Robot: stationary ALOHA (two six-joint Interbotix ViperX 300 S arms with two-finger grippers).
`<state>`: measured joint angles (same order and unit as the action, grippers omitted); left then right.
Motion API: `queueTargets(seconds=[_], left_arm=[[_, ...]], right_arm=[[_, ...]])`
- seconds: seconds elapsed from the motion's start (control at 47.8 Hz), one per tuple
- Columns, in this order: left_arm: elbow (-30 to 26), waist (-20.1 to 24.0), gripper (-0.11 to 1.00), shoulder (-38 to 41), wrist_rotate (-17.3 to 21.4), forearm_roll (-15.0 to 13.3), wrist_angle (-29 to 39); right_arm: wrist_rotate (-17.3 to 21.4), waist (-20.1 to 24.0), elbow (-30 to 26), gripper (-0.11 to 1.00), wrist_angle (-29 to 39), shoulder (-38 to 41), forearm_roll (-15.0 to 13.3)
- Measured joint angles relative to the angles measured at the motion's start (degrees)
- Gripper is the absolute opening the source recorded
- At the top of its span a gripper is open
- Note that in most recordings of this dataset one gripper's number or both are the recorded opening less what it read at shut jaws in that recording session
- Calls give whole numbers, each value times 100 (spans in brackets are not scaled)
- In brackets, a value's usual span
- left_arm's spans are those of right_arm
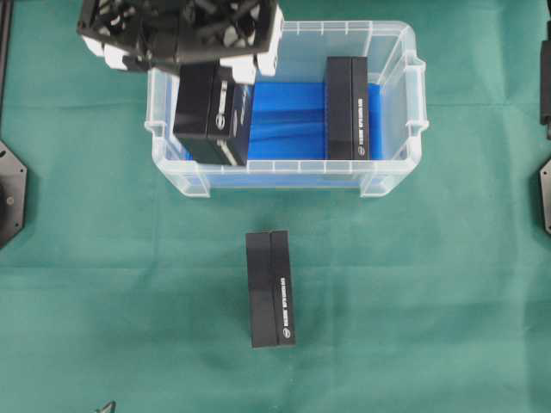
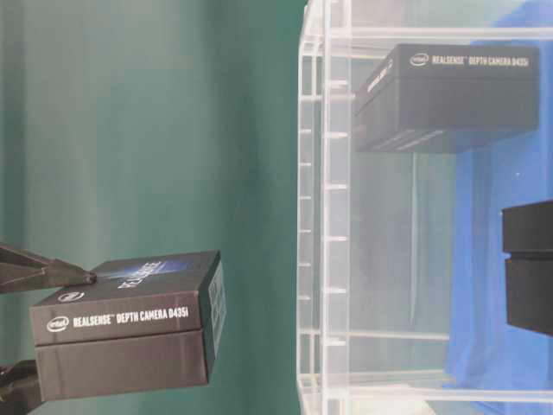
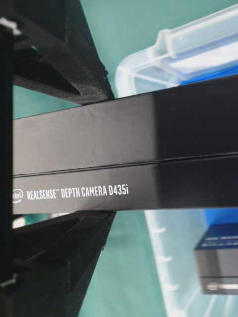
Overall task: Take the box out of the case with the left arm.
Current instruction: 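Carry the boxes forward and lower them left of the first pair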
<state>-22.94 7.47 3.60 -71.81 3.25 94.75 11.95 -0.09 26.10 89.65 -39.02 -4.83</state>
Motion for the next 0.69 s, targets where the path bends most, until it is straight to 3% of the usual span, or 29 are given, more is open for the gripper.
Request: queueTargets(seconds=[0.146,0.418,0.69], left_arm=[[26,-237,64,0,-62,9,0],[413,-800,64,-167,-659,18,9],[861,-1556,64,-431,-1723,26,0]], right_arm=[[-9,0,0,1,-9,0,0],[0,0,0,1,-9,0,0],[0,0,0,1,-35,0,0]])
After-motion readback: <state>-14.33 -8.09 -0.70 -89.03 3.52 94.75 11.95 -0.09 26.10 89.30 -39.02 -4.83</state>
